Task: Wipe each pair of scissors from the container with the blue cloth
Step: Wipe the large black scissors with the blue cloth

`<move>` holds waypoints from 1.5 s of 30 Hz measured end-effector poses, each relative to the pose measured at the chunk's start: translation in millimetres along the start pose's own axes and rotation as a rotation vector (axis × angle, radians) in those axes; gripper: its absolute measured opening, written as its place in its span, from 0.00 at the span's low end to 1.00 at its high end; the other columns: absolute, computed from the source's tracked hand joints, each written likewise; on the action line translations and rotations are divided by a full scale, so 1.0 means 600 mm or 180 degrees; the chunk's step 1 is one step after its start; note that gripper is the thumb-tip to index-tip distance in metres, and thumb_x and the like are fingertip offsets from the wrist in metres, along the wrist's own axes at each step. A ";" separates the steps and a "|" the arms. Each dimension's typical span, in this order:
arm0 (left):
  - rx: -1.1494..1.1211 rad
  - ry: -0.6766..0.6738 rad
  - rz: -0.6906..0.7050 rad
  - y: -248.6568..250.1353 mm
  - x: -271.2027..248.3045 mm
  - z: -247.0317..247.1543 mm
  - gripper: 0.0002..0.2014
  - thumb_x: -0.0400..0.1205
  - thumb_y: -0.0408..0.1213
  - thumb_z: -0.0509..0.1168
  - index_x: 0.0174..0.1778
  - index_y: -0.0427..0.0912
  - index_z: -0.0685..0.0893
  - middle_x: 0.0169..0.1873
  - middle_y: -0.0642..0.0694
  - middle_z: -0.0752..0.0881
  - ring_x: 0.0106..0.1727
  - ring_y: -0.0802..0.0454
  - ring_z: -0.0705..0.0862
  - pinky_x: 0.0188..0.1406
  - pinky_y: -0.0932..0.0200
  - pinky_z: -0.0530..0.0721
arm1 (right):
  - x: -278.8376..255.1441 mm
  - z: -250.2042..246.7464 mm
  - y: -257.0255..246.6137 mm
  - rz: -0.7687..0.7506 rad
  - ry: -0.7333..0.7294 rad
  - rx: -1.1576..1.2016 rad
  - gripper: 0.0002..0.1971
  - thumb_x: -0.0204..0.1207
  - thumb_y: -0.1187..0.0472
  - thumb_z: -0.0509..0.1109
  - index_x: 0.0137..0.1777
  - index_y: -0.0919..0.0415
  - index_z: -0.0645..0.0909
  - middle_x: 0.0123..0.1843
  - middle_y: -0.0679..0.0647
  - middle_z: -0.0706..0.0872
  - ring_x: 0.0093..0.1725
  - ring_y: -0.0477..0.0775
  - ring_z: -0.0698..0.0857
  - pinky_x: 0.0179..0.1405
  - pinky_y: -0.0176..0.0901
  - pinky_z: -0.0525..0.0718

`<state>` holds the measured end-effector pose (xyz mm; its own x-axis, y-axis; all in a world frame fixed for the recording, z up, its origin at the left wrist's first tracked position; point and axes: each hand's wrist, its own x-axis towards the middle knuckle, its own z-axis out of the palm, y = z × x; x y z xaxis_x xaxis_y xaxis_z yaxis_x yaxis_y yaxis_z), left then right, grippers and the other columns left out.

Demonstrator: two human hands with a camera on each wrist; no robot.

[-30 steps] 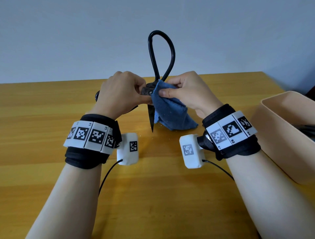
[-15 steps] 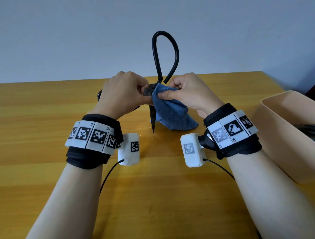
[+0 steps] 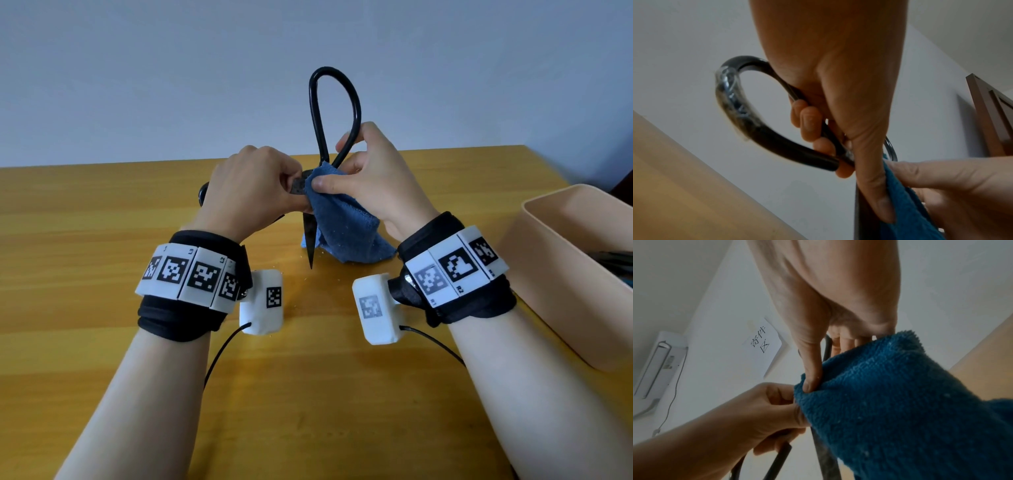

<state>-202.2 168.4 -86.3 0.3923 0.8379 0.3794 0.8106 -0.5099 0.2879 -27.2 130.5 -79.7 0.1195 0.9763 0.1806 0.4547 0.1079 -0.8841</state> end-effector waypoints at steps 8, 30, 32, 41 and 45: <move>0.0071 -0.0032 -0.0059 -0.001 0.001 0.002 0.25 0.70 0.58 0.79 0.27 0.41 0.77 0.22 0.49 0.76 0.29 0.54 0.73 0.26 0.57 0.63 | 0.005 -0.012 0.005 0.0276 -0.0225 0.0420 0.30 0.74 0.66 0.80 0.73 0.51 0.73 0.46 0.53 0.91 0.46 0.48 0.91 0.46 0.41 0.88; -0.0242 -0.0025 -0.0268 0.000 -0.002 -0.013 0.31 0.66 0.61 0.80 0.24 0.42 0.70 0.21 0.51 0.73 0.27 0.52 0.70 0.27 0.55 0.63 | 0.000 -0.015 -0.003 -0.0043 -0.0304 0.0475 0.21 0.73 0.69 0.76 0.64 0.54 0.79 0.44 0.50 0.94 0.49 0.42 0.91 0.57 0.40 0.84; -0.0223 -0.0032 -0.0277 0.000 -0.002 -0.014 0.29 0.66 0.60 0.80 0.25 0.42 0.72 0.21 0.51 0.74 0.27 0.51 0.71 0.26 0.56 0.62 | -0.001 -0.015 -0.004 -0.0041 -0.0490 0.0386 0.22 0.72 0.67 0.79 0.64 0.54 0.79 0.45 0.50 0.94 0.47 0.41 0.91 0.54 0.41 0.84; -0.0202 -0.0116 -0.0310 0.007 -0.003 -0.017 0.31 0.63 0.65 0.80 0.24 0.42 0.73 0.20 0.51 0.73 0.26 0.53 0.71 0.27 0.57 0.63 | 0.004 -0.016 0.004 0.0121 -0.0682 0.0214 0.19 0.76 0.71 0.74 0.63 0.52 0.79 0.48 0.50 0.93 0.54 0.49 0.89 0.63 0.49 0.81; -0.0104 -0.0111 -0.0237 0.010 -0.003 -0.015 0.29 0.65 0.63 0.80 0.25 0.43 0.74 0.22 0.51 0.75 0.29 0.54 0.73 0.27 0.57 0.62 | 0.005 -0.015 0.006 0.0076 -0.0612 0.0217 0.22 0.72 0.70 0.79 0.62 0.54 0.79 0.37 0.49 0.88 0.38 0.41 0.85 0.50 0.38 0.80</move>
<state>-201.8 162.3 -77.5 0.3468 0.8797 0.3252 0.8238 -0.4515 0.3428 -17.1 132.2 -78.2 -0.0443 0.9959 0.0794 0.3922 0.0904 -0.9154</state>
